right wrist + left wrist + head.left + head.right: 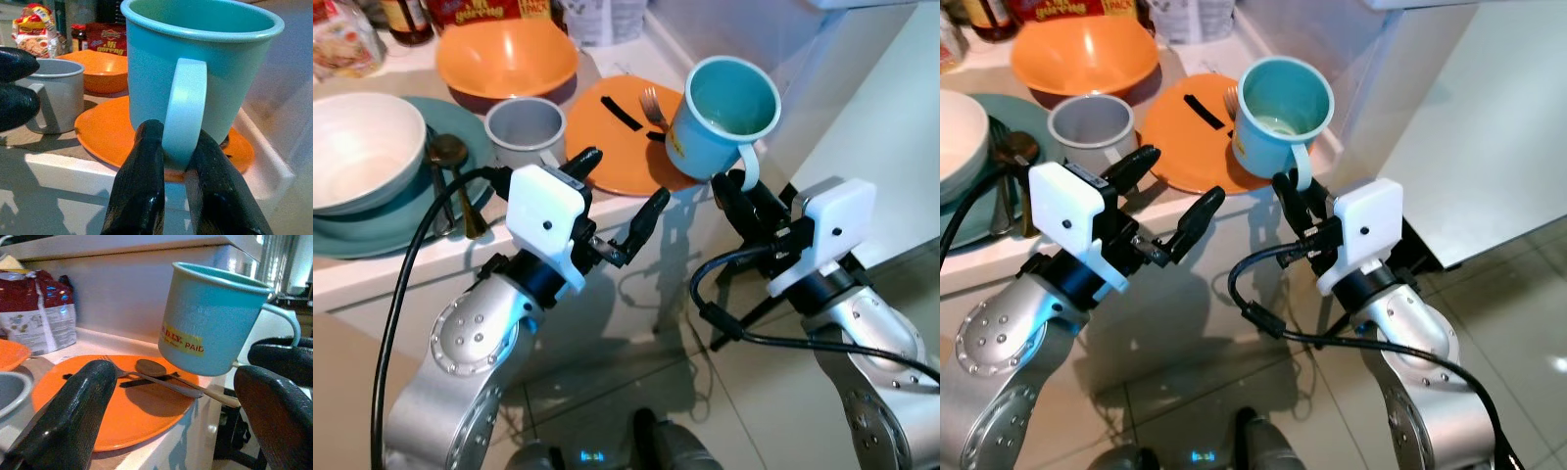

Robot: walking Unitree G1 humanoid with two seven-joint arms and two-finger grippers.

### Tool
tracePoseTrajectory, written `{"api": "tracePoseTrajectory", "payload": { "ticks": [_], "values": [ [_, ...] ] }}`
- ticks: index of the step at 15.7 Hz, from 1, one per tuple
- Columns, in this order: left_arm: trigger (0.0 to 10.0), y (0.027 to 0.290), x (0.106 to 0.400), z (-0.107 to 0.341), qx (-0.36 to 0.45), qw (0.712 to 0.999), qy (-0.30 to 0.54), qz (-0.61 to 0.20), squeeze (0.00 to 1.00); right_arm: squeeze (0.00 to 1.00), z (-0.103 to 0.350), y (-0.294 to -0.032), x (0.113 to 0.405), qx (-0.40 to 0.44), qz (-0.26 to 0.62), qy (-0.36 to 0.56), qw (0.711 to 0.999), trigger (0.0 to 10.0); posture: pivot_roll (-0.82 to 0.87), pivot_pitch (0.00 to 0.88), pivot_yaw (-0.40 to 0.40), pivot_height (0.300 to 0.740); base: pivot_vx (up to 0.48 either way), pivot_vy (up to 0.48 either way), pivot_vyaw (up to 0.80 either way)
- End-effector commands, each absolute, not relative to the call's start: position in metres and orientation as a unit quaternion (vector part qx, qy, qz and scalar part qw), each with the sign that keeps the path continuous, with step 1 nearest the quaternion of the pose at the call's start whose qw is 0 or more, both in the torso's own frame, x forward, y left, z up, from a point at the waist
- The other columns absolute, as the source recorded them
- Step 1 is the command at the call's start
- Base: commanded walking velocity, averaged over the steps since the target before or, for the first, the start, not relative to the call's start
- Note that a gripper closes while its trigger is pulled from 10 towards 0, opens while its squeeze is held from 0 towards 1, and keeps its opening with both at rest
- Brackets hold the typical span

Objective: Setting the table

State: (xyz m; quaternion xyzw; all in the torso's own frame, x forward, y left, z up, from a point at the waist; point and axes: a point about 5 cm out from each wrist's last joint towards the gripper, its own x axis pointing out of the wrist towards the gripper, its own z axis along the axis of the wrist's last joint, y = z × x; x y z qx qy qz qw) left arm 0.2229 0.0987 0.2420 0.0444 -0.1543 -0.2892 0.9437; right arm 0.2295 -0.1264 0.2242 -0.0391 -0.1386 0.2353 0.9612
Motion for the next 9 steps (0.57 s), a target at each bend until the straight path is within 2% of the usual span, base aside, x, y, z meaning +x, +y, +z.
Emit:
{"api": "tracePoseTrajectory", "payload": {
  "ticks": [1, 7, 9],
  "values": [
    [10.0, 0.101, 0.218, 0.246, 0.040, 0.942, -0.170, -0.286, 0.00, 0.00, 0.225, -0.124, 0.226, -0.047, 0.239, -0.143, 0.959, 10.0, -0.01, 0.171, -0.055, 0.740, 0.000, -0.450, 0.00],
    [10.0, 0.109, 0.222, 0.219, 0.069, 0.962, -0.128, -0.232, 0.00, 0.00, 0.200, -0.123, 0.228, -0.025, 0.211, -0.104, 0.972, 10.0, 0.01, 0.040, -0.064, 0.740, 0.000, -0.480, 0.00],
    [10.0, 0.111, 0.228, 0.218, 0.073, 0.964, -0.129, -0.222, 0.00, 0.00, 0.195, -0.120, 0.234, -0.032, 0.210, -0.097, 0.972, 10.0, 0.01, 0.044, -0.060, 0.740, 0.000, -0.480, 0.00]
  ]
}}
